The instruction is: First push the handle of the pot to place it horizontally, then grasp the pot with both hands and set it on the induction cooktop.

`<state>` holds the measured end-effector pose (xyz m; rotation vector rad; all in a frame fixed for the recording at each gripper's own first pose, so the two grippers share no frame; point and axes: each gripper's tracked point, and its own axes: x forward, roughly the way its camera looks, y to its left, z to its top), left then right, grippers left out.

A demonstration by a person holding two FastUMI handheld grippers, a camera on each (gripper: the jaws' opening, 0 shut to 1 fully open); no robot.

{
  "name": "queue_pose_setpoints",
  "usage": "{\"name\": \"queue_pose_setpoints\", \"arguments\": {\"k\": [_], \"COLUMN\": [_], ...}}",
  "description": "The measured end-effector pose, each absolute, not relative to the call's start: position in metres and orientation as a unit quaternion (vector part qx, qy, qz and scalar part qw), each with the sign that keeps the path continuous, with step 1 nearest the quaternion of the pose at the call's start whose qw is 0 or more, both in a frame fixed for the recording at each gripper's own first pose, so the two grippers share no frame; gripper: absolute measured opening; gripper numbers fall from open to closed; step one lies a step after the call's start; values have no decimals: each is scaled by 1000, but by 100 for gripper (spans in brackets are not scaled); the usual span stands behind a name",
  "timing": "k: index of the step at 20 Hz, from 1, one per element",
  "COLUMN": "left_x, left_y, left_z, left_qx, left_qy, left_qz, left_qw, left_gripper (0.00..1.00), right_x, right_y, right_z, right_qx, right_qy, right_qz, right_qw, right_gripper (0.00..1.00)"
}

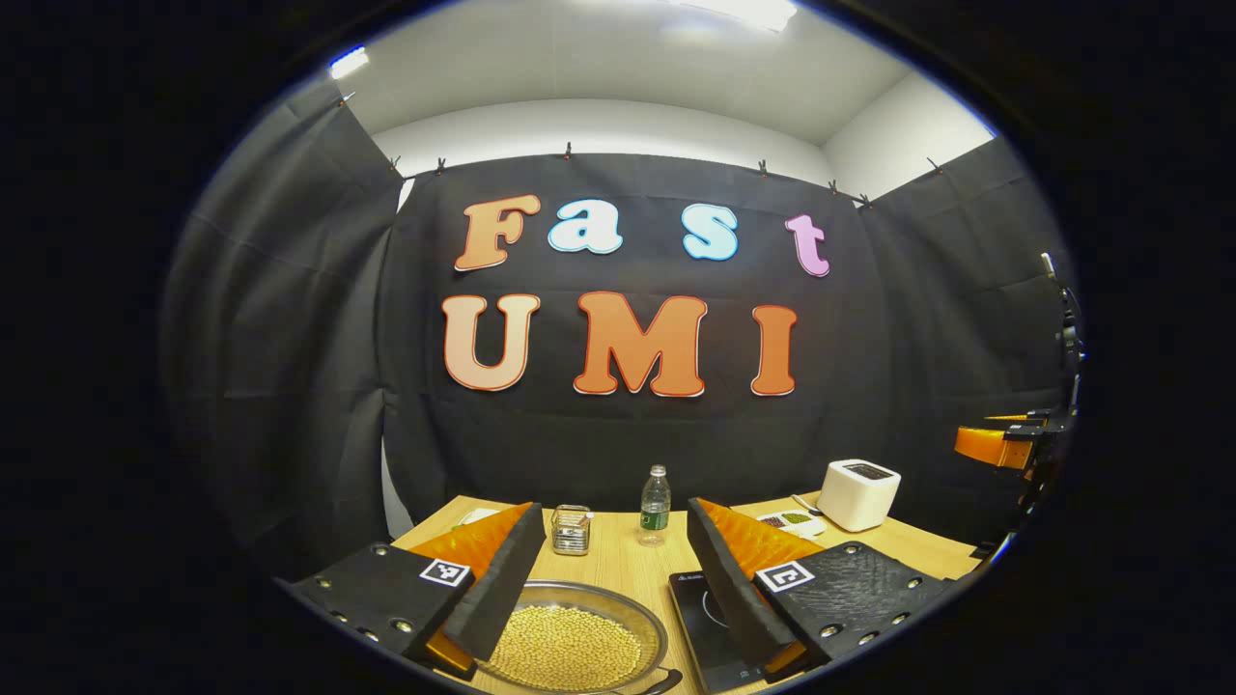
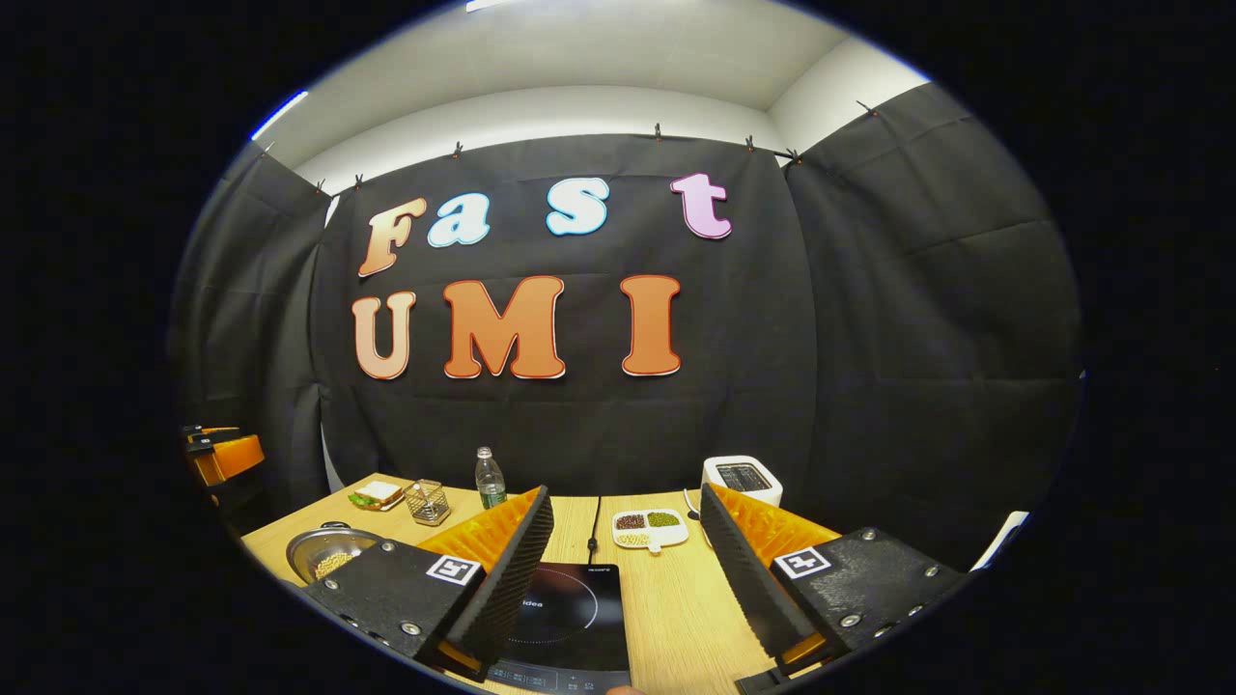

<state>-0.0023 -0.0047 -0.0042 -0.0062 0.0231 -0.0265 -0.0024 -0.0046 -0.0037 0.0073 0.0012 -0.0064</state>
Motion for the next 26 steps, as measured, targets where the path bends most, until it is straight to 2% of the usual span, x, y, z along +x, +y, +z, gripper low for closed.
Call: {"name": "queue_pose_setpoints", "arguments": {"k": [2,3,8,9,10,13,14,15,16,17,18,19,21,22,23,24,25,26], "left_x": [-3,-3,-4,-4,-4,-5,-4,-4,-3,-3,-3,-1,-1,0,1,1,1,-1], "left_y": [-7,-6,-2,1,3,-3,-3,-1,0,0,0,-3,-9,-10,-10,-11,-11,-11], "left_z": [-3,-2,0,1,1,-4,-6,-8,-9,-8,-9,-10,-13,-12,-14,-14,-16,-17], "left_qx": [2,3,3,0,-2,-15,-14,-8,-1,4,8,10,8,6,3,0,1,4], "left_qy": [10,10,5,3,3,4,7,10,11,9,10,10,12,13,15,16,18,19], "left_qz": [-15,-16,-9,-6,-4,-21,-23,-24,-23,-21,-23,-27,-34,-35,-38,-37,-39,-40], "left_qw": [1000,1000,1000,1000,1000,1000,1000,1000,1000,1000,1000,1000,999,999,999,999,999,999], "left_gripper": [92,89,89,92,89,90,83,77,73,63,57,57,39,36,23,23,10,10], "right_x": [-2,-1,0,0,1,2,2,3,4,5,6,6,8,9,9,9,10,12], "right_y": [-6,-7,-7,-7,-6,-6,-7,-9,-10,-11,-11,-11,-12,-12,-11,-11,-11,-11], "right_z": [-5,-5,-10,-10,-11,-13,-15,-16,-18,-19,-20,-22,-24,-25,-25,-26,-28,-29], "right_qx": [4,4,5,4,2,4,5,6,6,7,8,9,9,9,8,7,7,7], "right_qy": [2,2,3,2,2,1,2,2,3,4,4,5,6,6,5,6,6,6], "right_qz": [-3,-3,1,1,1,1,1,0,-1,-2,-3,-4,-5,-5,-5,-5,-4,-5], "right_qw": [1000,1000,1000,1000,1000,1000,1000,1000,1000,1000,1000,1000,1000,1000,1000,1000,1000,1000], "right_gripper": [95,95,95,95,95,95,95,100,100,95,95,95,95,95,100,95,95,95]}}
